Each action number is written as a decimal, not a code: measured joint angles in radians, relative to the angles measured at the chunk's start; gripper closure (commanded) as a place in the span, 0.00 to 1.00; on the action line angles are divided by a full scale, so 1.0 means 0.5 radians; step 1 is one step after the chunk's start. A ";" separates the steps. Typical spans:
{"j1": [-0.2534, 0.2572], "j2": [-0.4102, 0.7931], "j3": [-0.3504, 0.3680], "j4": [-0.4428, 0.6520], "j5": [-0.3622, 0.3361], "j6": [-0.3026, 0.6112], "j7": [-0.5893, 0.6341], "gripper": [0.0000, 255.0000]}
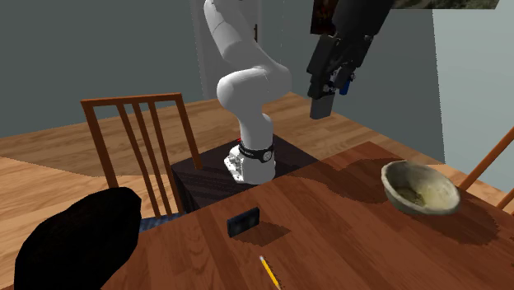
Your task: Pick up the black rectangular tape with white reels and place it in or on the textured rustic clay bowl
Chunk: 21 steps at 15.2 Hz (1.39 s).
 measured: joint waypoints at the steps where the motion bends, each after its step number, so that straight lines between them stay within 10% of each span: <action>1: 0.000 0.000 0.000 0.000 0.000 0.000 0.000 0.00; 11: 0.025 -0.356 -0.421 -0.568 -0.398 0.309 -0.785 0.00; 21: -0.058 -0.350 -1.136 -0.914 -1.052 0.822 -1.708 0.00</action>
